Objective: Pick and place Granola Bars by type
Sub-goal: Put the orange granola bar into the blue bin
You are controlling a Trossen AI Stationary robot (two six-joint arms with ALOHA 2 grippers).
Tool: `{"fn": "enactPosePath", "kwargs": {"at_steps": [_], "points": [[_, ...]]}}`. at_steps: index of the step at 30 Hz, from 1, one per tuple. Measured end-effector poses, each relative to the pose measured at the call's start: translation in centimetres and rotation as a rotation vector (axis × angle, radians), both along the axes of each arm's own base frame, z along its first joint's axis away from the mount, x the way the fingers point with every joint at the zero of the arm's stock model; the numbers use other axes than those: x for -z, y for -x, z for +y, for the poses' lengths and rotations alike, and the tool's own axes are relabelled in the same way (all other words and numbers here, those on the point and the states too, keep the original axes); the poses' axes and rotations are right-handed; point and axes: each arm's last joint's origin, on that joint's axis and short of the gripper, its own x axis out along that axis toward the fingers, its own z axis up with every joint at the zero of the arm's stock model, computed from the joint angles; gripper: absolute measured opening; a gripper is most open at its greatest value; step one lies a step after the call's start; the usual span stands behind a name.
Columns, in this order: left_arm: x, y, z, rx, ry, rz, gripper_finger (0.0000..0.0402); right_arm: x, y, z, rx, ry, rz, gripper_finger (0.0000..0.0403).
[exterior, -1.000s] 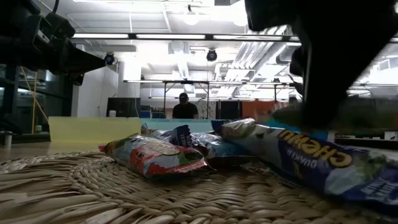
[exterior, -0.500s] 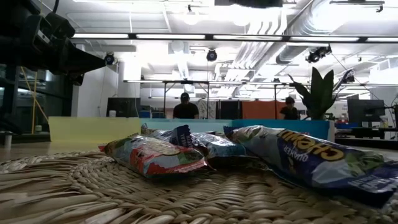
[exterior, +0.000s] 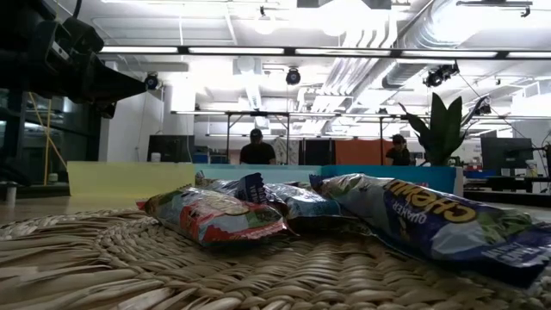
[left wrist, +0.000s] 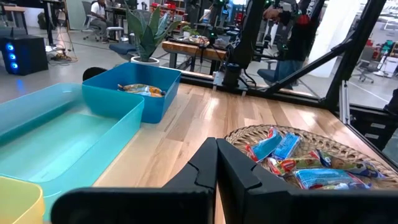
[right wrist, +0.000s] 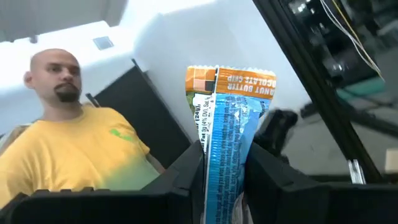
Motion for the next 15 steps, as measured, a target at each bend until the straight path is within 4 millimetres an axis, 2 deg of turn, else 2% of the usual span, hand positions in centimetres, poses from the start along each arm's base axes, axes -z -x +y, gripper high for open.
{"fn": "enactPosePath", "kwargs": {"at_steps": [9,15], "points": [[0.0,0.0,0.0,0.0,0.0,0.0,0.0,-0.4,-0.4,-1.4,0.062,0.044,-0.1,0.0078],[0.0,0.0,0.0,0.0,0.0,0.0,0.0,-1.2,-0.9,-3.7,0.238,0.082,-0.242,0.0078]]}}
